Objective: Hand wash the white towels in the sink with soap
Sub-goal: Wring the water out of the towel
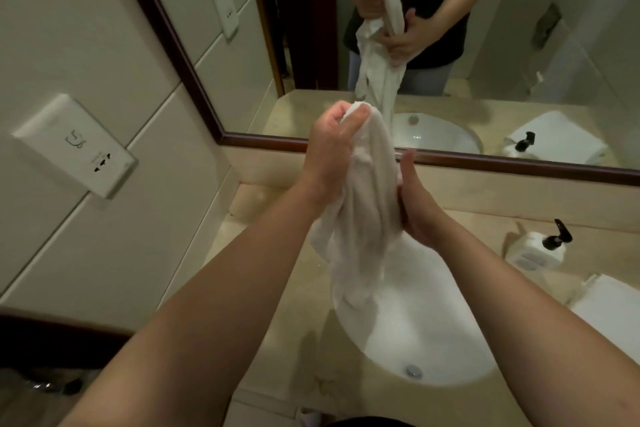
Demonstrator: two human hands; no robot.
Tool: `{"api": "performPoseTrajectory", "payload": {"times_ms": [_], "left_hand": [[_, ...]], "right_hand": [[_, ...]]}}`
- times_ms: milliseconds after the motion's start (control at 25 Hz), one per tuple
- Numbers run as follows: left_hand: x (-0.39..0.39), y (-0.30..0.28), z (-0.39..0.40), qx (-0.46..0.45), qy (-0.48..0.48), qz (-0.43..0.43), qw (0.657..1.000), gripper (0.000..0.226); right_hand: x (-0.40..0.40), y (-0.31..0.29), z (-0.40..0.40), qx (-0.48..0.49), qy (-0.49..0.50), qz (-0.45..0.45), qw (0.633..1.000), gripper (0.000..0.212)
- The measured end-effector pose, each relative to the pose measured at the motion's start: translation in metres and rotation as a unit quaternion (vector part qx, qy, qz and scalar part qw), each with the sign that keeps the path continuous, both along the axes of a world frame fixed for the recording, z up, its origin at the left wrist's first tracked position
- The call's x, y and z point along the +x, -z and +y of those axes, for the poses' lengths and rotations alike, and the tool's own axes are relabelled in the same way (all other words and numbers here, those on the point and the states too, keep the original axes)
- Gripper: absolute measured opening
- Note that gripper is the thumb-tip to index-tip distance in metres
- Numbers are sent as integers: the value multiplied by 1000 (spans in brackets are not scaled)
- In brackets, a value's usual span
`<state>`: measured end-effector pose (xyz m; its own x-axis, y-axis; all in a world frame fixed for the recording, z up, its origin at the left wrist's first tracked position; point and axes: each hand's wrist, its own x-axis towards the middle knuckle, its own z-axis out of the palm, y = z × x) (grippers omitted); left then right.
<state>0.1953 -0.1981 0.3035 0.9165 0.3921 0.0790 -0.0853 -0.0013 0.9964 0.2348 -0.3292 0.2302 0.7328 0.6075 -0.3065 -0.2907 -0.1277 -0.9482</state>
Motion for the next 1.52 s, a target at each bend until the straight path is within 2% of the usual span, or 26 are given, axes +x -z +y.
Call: {"api": "performPoseTrajectory", "payload": {"times_ms": [120, 200, 360, 480, 680, 800, 960, 1080, 1200, 1280, 1400, 1520], "left_hand": [[3, -3, 13, -65, -12, 5, 998, 21], [7, -3, 34, -88, -26, 11, 996, 24], [13, 17, 84, -16, -28, 48, 998, 21], [17, 41, 107, 48, 14, 119, 992, 21], [6, 90, 108, 74, 118, 224, 965, 32], [-10, 104, 94, 20, 161, 259, 952, 57], [-37, 104, 64, -46, 127, 260, 956, 64], [-55, 123, 54, -106, 208, 231, 945, 99], [-49, 129, 47, -180, 237, 206, 932, 108], [-37, 123, 39, -167, 230, 204, 937, 106], [-24, 120, 24, -129, 235, 193, 944, 79], [-17, 113, 13, -157, 222, 166, 948, 51]], "right_hand": [[-12, 12, 25, 18, 24, 65, 997, 85], [-19, 27, 37, 2, 24, 88, 996, 87], [-28, 38, 44, -63, -6, 72, 995, 93], [-37, 34, 53, 36, -1, 122, 992, 85], [-46, 18, 63, 175, 87, 196, 961, 89], [-45, 15, 63, 197, 123, 201, 952, 95], [-42, 7, 60, 208, 175, 195, 942, 98], [-40, 0, 53, 237, 170, 189, 938, 100], [-39, -1, 45, 271, 150, 196, 930, 101], [-34, -1, 38, 203, 160, 148, 955, 88], [-24, -12, 23, 24, 156, 33, 987, 67], [-17, -27, -2, -171, 148, -81, 971, 51]]}}
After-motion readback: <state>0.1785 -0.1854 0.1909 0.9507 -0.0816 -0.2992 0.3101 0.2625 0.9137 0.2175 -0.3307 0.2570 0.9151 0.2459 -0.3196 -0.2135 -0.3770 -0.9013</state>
